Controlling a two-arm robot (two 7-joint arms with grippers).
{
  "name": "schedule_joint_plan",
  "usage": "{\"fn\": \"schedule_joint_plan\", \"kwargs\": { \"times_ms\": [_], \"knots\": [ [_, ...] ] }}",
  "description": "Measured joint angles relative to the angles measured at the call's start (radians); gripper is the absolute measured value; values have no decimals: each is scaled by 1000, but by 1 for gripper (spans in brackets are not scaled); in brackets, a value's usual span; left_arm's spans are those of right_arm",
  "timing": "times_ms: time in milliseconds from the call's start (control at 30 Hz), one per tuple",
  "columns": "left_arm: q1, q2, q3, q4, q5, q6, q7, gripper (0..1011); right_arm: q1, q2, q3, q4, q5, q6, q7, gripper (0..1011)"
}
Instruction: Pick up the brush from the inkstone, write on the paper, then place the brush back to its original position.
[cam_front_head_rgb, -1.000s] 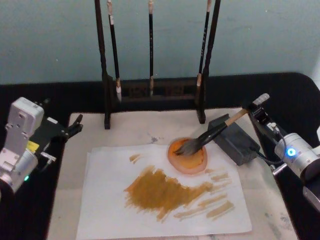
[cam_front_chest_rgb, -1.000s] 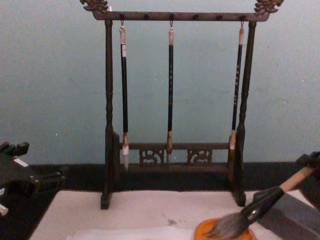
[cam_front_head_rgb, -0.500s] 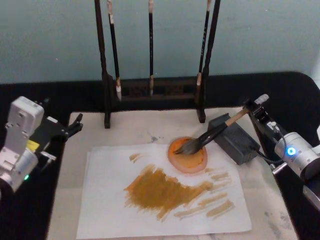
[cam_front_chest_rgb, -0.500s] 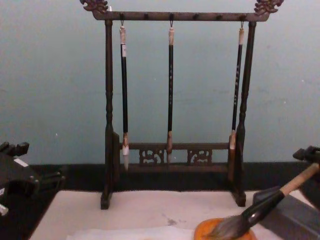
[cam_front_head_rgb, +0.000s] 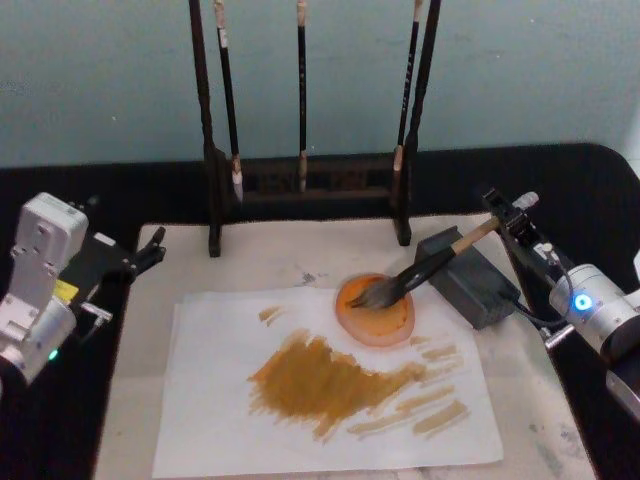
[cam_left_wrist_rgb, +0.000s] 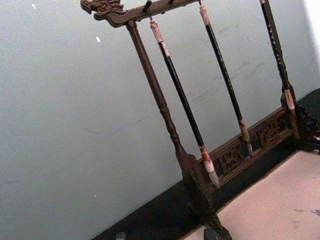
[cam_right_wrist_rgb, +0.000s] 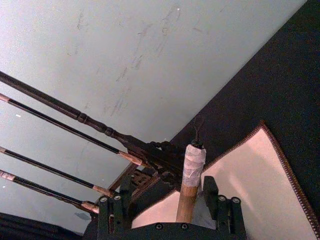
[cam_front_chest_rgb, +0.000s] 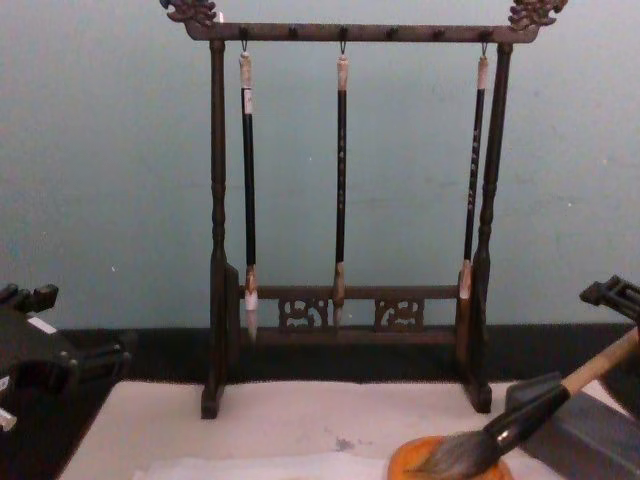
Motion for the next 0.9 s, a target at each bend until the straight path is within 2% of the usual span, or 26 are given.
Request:
{"fn": "schedule_joint_plan", "kwargs": {
  "times_ms": [167,567,833,900],
  "knots": [
    [0,0,0,0,0,0,0,1010,0,0,0,0,0,0,0,997],
    [0,0,0,0,0,0,0,1010,0,2,-3,0,-1,-1,0,1000],
    [0,0,0,0,0,0,0,1010,-27,32,-15,-39,4,-25,-7,1000],
    [0,0,0,0,0,0,0,1010,-51,52,-18,-70,5,-40,-14,1000]
  ]
}}
